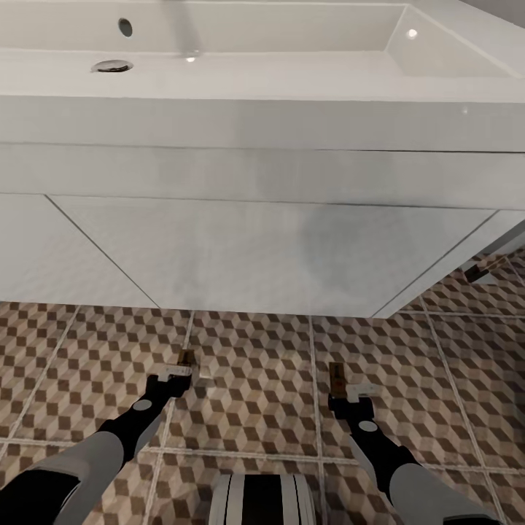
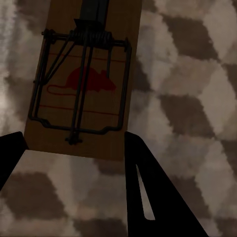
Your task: Take the four mousetraps from the cabinet in the bathroom and place them on the bathroom floor. Make sure all four end up on the same floor surface, and ensure that at least two of them are either under or directly next to the same bathroom sink.
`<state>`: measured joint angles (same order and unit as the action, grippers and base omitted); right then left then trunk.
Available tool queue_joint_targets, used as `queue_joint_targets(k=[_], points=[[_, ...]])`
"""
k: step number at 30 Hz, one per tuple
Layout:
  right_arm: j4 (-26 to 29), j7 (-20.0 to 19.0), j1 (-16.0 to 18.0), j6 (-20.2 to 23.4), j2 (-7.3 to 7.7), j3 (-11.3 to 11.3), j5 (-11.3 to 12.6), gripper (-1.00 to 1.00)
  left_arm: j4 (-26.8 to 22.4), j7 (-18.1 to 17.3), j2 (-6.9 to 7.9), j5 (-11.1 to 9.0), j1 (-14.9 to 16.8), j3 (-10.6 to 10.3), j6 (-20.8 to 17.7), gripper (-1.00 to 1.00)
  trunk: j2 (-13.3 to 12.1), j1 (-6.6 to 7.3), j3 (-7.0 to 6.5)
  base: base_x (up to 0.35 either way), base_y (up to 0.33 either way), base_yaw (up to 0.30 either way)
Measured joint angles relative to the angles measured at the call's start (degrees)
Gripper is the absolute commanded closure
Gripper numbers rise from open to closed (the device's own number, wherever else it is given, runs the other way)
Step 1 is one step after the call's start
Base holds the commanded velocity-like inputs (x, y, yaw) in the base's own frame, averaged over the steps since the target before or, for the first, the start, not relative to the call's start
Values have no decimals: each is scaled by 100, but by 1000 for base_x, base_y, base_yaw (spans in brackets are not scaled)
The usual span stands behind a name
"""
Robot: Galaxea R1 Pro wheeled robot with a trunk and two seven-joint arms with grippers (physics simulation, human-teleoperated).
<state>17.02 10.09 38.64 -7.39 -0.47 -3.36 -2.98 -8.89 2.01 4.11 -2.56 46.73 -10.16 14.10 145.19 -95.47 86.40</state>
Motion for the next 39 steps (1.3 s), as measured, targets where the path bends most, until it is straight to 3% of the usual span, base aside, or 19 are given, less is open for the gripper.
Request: queue_joint_targets(k=[13, 23, 39], points=[[52, 4, 0, 27, 1, 0, 0, 100, 6, 4, -9, 0, 0, -18, 3, 100, 0, 0, 0, 3, 0, 0], [61, 3, 0, 26, -7, 0, 0, 100, 2, 4, -11, 7, 0, -12, 16, 100, 0, 3, 0, 218, 0, 0], [62, 3, 0, 15, -7, 0, -5, 100, -2, 4, -18, 6, 0, -11, 21, 100, 0, 2, 0, 68, 0, 0]])
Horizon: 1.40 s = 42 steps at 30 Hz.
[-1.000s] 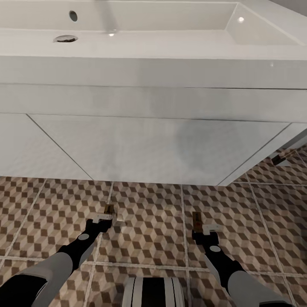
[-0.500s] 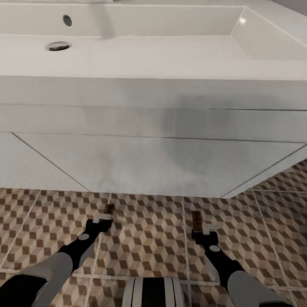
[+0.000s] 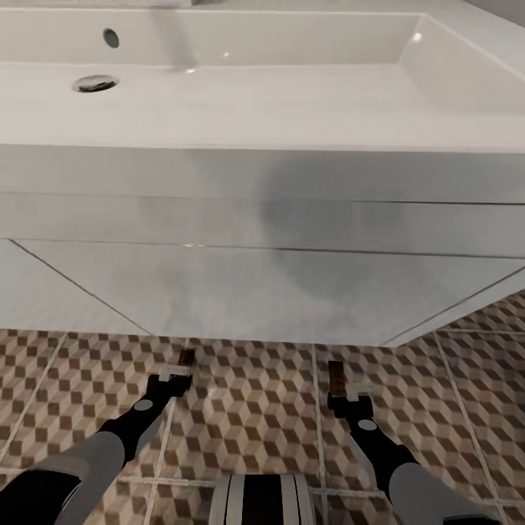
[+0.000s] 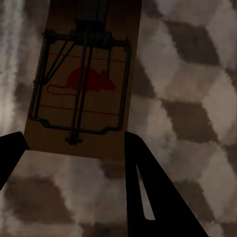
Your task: Take the four mousetraps from the cabinet in the bathroom and place them on the bathroom floor. Make sure all four end up on the same floor surface, and ensure that at least two of them are either under or directly next to the same bathroom sink.
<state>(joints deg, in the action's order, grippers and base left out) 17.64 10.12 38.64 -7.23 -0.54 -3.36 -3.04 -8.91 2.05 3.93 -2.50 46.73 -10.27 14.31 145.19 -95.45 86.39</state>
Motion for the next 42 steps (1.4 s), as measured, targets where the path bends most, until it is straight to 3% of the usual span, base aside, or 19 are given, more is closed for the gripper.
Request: queue_joint_targets(k=[7, 22, 31, 42], points=[[0, 0, 0, -5, 0, 0, -7, 100, -1, 0, 1, -5, 0, -3, 3, 100, 0, -1, 0, 202, 0, 0], [9, -1, 0, -67, 3, 0, -5, 100, 1, 0, -16, 2, 0, 2, 15, 100, 0, -2, 0, 16, 0, 0], [9, 0, 16, -168, 25, 0, -7, 100, 69, -2, -26, 2, 0, -3, 277, 100, 0, -2, 0, 0, 0, 0], [-78, 1, 308, -200, 13, -1, 24, 100, 112, -8, -12, -6, 0, -3, 295, 100, 0, -2, 0, 0, 0, 0]])
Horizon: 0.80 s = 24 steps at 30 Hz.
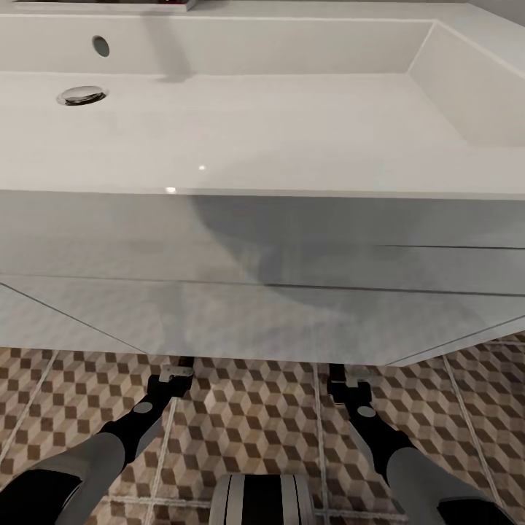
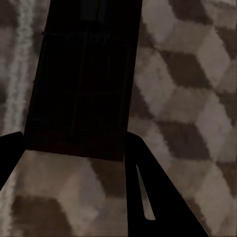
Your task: Take the four mousetraps from the cabinet in the bathroom and place them on the bathroom floor. Make sure all four end up on the same floor surface, and ensure that at least two of them are either under or directly next to the same bathroom sink.
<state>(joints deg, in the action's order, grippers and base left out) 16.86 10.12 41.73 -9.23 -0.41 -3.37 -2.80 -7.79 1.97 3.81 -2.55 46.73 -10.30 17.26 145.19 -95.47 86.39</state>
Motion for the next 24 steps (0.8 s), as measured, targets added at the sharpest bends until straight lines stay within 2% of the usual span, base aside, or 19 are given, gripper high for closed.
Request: queue_joint_targets(k=[8, 19, 24], points=[[-41, -1, 173, 6, -15, -6, -30, 100, 2, -1, 3, -1, 0, -1, -18, 100, 0, 0, 0, 0, 0, 0], [-53, -3, 215, -9, -26, -28, -34, 100, 2, 34, -13, -7, 0, 1, -13, 100, 0, 0, 0, 1, 0, 0], [-53, -4, 215, -10, -26, -34, -34, 100, 2, 151, -14, -7, 0, 1, -15, 100, 0, 2, 0, 150, 30, 0]])
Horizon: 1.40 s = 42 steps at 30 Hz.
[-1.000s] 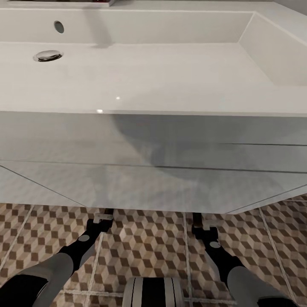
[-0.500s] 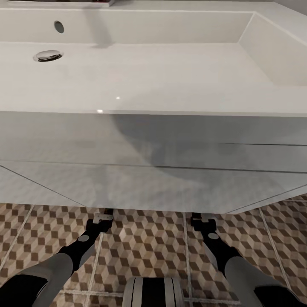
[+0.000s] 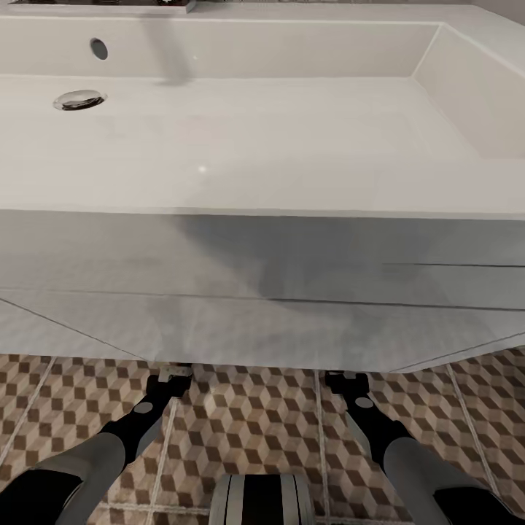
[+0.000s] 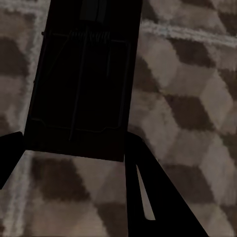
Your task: Take the four mousetraps from the cabinet in the bathroom and place them on the bathroom floor. Make sure all four end up on the same floor surface, and ensure that at least two of them are either under or directly next to the same bathroom sink.
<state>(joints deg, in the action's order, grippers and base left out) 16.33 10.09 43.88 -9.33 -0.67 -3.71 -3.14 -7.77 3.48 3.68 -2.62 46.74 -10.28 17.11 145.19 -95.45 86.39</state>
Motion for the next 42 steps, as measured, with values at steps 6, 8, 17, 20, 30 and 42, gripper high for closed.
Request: queue_joint_targets(k=[6, 8, 17, 20, 30, 42], points=[[0, -1, -4, -56, -4, -11, 0, 100, 0, 32, 0, 12, 0, 0, 33, 100, 0, -2, 0, 58, 14, 0], [-19, -1, -4, -96, -5, -16, 0, 100, 0, 34, 0, 13, 0, 0, 36, 100, 0, -2, 0, 14, 3, 0], [-404, -5, -2, -369, -4, -19, -8, 100, 1, 32, 13, 6, 0, -7, 3, 100, 0, -2, 0, 3, 1, 0], [-485, -7, -1, -402, -4, -21, -8, 100, 16, 21, 16, 1, 0, -8, -18, 100, 0, -2, 0, 0, 0, 0], [-767, -40, -5, -447, -7, -12, -14, 100, 152, -29, 3, -4, 0, -2, -50, 100, 0, -2, 0, 0, 0, 0], [-808, -55, -5, -499, -10, -10, -16, 100, 220, -35, -8, -3, 0, 8, -58, 100, 0, -2, 0, 0, 0, 0]])
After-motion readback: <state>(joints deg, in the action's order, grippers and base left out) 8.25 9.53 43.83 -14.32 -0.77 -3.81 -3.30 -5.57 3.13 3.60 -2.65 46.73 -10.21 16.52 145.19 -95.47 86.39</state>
